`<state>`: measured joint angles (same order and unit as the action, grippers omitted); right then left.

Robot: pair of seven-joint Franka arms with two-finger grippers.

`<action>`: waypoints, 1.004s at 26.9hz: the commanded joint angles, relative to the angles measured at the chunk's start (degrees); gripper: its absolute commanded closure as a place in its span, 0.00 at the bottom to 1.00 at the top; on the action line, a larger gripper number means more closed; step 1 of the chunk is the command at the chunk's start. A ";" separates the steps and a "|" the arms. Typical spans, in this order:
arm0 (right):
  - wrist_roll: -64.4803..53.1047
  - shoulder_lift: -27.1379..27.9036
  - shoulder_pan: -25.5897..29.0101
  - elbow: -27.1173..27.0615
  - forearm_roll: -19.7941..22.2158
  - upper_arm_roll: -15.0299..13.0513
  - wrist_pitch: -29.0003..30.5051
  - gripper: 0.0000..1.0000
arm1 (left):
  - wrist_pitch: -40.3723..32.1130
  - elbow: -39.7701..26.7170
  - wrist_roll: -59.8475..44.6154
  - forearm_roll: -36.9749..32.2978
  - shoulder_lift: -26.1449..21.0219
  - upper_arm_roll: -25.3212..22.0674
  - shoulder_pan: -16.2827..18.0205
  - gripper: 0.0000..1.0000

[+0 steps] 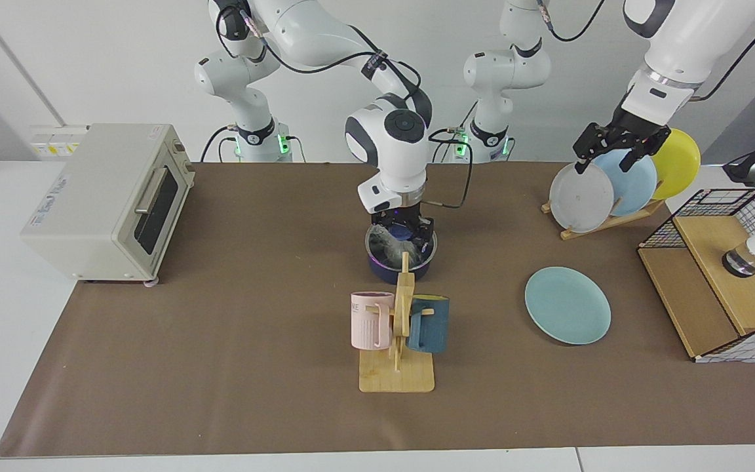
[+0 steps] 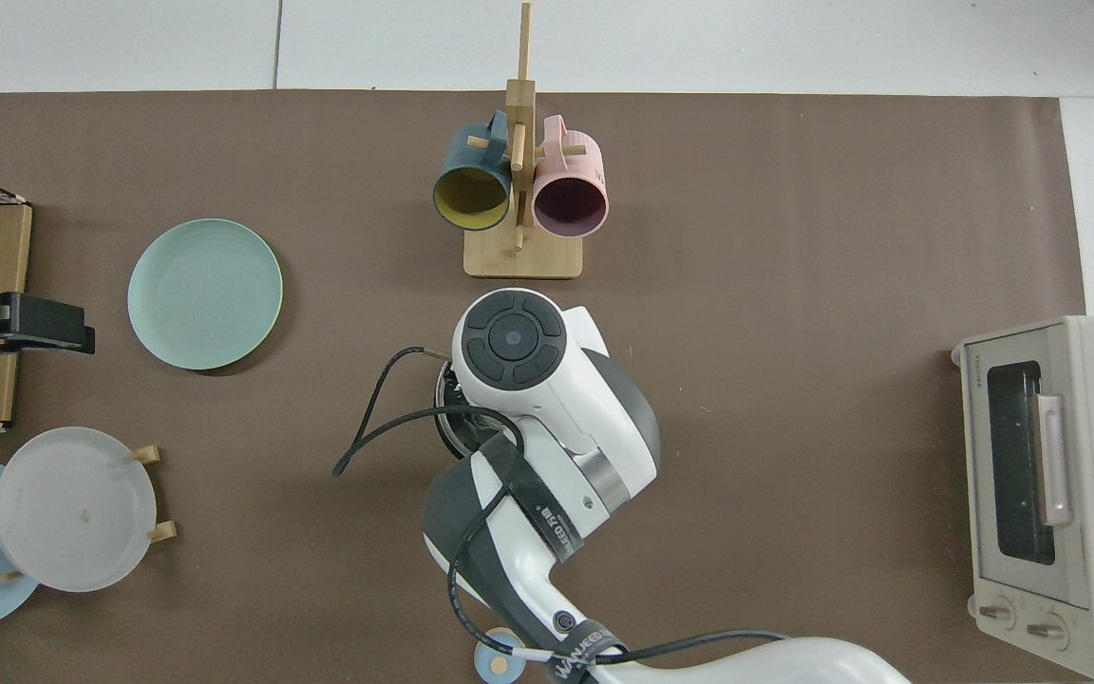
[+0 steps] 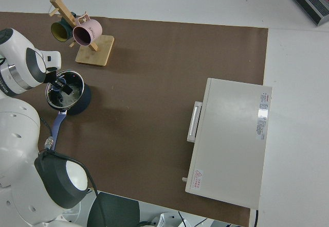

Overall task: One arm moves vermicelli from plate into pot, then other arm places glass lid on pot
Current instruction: 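Lower the glass lid onto the saucepan with the right gripper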

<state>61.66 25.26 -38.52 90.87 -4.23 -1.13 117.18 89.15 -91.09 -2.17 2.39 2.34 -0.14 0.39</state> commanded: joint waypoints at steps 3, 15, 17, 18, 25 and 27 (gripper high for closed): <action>2.41 -1.09 -0.24 1.68 0.80 0.07 1.56 1.00 | 0.15 -0.06 0.50 0.60 0.48 -0.21 0.75 0.00; 3.64 -0.83 -0.86 1.77 0.80 0.07 0.77 1.00 | -0.20 -0.14 0.50 0.60 0.48 4.09 5.41 0.00; 3.55 -0.83 -0.86 1.77 0.80 0.07 0.77 1.00 | -0.20 -0.14 0.50 0.60 0.48 4.09 5.32 0.00; 3.55 -0.83 -0.77 1.68 0.80 0.07 0.77 1.00 | -0.20 -0.14 0.50 0.60 0.56 4.09 5.32 0.00; 3.55 -0.83 -0.42 2.03 0.80 0.07 1.21 0.97 | -0.20 -0.06 0.50 0.60 0.56 4.01 5.24 0.00; 3.47 -0.83 -0.33 2.03 0.80 0.07 1.38 0.97 | -0.20 -0.06 0.59 0.60 0.48 4.01 5.15 0.00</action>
<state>63.32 25.25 -39.17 91.33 -4.20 -1.26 117.22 89.14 -91.09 -2.17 2.39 2.34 3.47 4.91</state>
